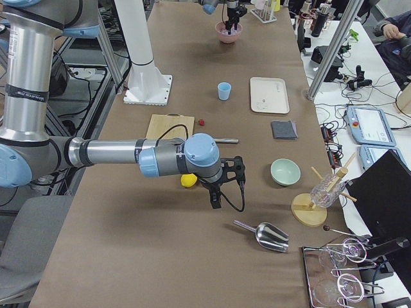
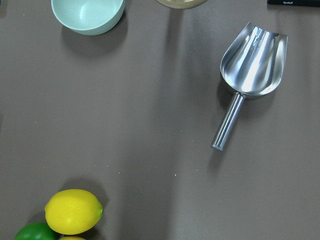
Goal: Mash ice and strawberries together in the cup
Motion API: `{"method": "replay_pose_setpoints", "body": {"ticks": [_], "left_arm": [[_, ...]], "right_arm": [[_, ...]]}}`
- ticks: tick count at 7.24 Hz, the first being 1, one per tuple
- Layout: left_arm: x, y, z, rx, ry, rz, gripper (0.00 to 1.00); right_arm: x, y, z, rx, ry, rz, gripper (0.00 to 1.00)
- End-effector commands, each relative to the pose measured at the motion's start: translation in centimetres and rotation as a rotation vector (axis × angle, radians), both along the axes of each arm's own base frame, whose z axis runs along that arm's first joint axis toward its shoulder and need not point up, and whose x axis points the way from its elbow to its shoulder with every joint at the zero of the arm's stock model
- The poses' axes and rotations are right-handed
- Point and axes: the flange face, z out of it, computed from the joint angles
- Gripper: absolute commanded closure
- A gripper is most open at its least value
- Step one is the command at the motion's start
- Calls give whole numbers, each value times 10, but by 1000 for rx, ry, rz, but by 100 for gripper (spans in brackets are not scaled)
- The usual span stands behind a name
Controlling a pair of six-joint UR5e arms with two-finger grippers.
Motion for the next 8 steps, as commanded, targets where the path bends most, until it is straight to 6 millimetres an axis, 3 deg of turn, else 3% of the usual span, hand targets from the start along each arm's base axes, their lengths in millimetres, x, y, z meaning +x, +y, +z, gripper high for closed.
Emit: {"method": "replay_pose_setpoints", "body": {"ticks": [1,4,6,8], "left_arm": [[0,0,-5,6,9,0,38],[0,0,-9,13,15,4,88],[-3,0,-15,26,20,5,100],[-8,0,-23,17,49,16,100]], "right_arm": [[0,0,0,0,0,0,0],[0,0,0,0,0,0,0],[0,0,-1,2,0,0,0],[0,0,-1,2,0,0,0]]}}
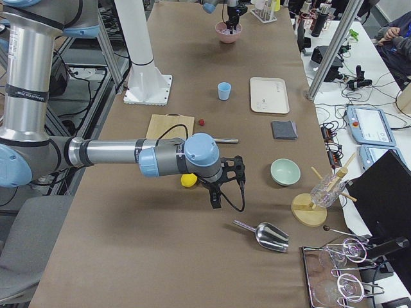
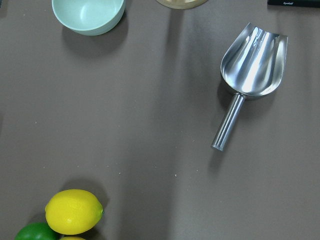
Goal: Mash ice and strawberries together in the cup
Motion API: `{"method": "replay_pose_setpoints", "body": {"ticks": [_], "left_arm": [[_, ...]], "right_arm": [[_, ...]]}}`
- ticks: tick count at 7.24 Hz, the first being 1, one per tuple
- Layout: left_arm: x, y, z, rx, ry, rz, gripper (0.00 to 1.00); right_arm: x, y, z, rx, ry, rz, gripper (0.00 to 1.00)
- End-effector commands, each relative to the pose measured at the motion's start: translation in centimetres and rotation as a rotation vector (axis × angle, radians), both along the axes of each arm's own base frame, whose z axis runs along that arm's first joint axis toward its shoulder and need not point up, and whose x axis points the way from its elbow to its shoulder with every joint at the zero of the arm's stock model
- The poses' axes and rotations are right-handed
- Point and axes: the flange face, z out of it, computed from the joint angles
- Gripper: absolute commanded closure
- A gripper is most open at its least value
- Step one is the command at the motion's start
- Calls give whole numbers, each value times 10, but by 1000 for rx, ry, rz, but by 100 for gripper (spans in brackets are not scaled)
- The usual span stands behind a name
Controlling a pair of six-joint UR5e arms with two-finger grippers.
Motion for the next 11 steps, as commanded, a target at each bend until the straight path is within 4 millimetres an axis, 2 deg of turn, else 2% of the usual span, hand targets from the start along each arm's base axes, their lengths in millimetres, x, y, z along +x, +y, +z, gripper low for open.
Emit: {"method": "replay_pose_setpoints", "body": {"ticks": [1,3,4,5,7,9,10,11], "left_arm": [[-21,-8,-14,-5,48,-12,100],[-32,-12,-50,40,101,-26,100],[-30,-16,-57,47,110,-28,100],[-26,-20,-68,-1,134,-70,100],[-6,-30,-106,-61,198,-132,100],[48,-19,-138,-145,294,-145,100],[77,-17,-168,-198,335,-170,100],[115,-9,-192,-249,358,-212,100]], "right_arm": [[0,0,-1,2,0,0,0],[0,0,-1,2,0,0,0],[0,0,-1,2,0,0,0],[0,0,-1,2,-1,0,0],[0,0,-1,2,-1,0,0],[0,0,-1,2,-1,0,0],[0,1,0,0,-1,0,0],[0,1,0,-3,-2,0,0]]}}
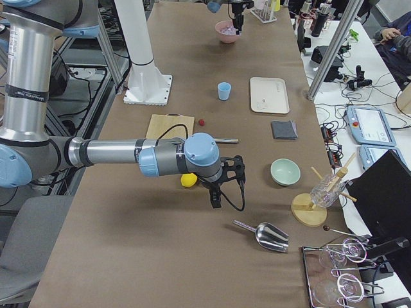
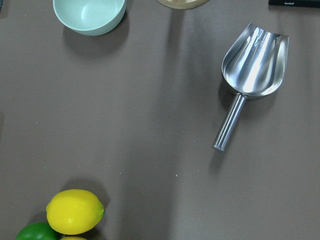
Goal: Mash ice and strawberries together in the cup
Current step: 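Lift the ice cube and carry it with the left gripper to the blue cup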
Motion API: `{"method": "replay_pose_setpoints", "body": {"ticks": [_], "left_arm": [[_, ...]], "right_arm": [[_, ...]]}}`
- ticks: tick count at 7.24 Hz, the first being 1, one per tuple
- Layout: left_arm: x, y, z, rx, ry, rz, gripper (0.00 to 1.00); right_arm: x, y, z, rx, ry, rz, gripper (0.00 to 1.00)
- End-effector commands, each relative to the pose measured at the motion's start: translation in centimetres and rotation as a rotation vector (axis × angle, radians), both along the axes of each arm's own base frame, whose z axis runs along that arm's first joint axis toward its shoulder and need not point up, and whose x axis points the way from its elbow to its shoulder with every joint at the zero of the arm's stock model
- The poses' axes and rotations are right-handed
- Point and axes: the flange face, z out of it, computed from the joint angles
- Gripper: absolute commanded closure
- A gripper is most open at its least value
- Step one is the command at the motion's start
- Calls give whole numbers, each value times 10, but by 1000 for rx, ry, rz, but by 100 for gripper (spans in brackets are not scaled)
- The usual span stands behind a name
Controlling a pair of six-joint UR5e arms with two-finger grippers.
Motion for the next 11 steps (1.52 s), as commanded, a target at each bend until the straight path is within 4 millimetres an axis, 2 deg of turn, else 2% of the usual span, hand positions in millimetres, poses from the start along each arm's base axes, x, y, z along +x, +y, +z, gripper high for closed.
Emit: {"method": "replay_pose_setpoints", "body": {"ticks": [1,3,5,8,9,10,11], "left_arm": [[92,24,-61,-74,67,-81,100],[154,54,-102,-108,116,-117,100],[188,74,-130,-104,145,-120,100],[267,105,-188,-152,208,-197,100],[283,100,-198,-175,216,-221,100],[286,101,-209,-171,228,-224,100],[286,101,-211,-169,231,-228,100]], "right_arm": [[0,1,1,-3,0,0,0],[0,1,1,-6,-2,1,0],[0,1,3,-7,-2,0,0],[0,1,2,-6,-2,0,0],[0,1,3,-7,-2,0,0],[0,1,3,-7,-2,0,0],[0,2,3,-10,-2,1,0]]}}
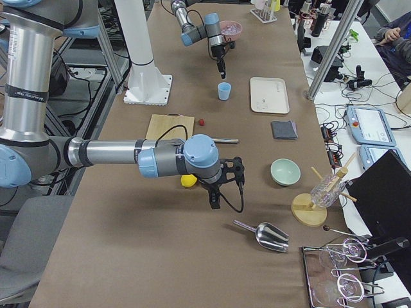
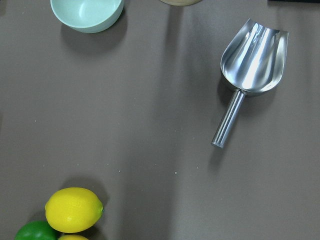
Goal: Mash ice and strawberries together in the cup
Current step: 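Open the left gripper to drop the ice cube into the blue cup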
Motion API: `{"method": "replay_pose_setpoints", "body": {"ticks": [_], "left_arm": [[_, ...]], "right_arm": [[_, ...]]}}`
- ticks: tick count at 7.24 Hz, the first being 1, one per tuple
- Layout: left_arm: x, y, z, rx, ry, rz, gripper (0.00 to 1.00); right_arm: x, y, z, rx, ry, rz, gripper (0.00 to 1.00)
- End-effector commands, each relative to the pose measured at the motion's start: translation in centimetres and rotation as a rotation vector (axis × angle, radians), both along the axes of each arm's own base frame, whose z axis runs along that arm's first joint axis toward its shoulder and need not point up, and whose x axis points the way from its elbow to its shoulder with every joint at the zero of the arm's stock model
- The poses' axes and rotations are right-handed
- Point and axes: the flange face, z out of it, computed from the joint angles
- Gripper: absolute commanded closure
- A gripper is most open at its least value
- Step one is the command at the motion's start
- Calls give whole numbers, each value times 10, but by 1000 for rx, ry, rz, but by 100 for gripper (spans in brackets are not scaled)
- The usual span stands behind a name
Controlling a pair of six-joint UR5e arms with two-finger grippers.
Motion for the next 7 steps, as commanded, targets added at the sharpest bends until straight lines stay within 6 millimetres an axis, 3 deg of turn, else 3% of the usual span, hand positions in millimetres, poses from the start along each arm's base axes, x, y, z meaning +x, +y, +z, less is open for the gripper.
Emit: {"method": "replay_pose_setpoints", "body": {"ticks": [1,3,4,5,7], "left_arm": [[6,-1,-6,-3,4,-12,100],[17,-4,1,-4,-20,-42,100],[18,0,0,-1,-16,-34,68],[19,2,0,2,-15,-29,3],[13,6,-5,7,-3,-26,2]], "right_arm": [[0,0,0,-3,0,1,0],[0,0,2,-7,-2,0,0],[0,0,2,-7,-2,0,0],[0,0,2,-7,-2,0,0],[0,0,2,-7,-1,1,0]]}}
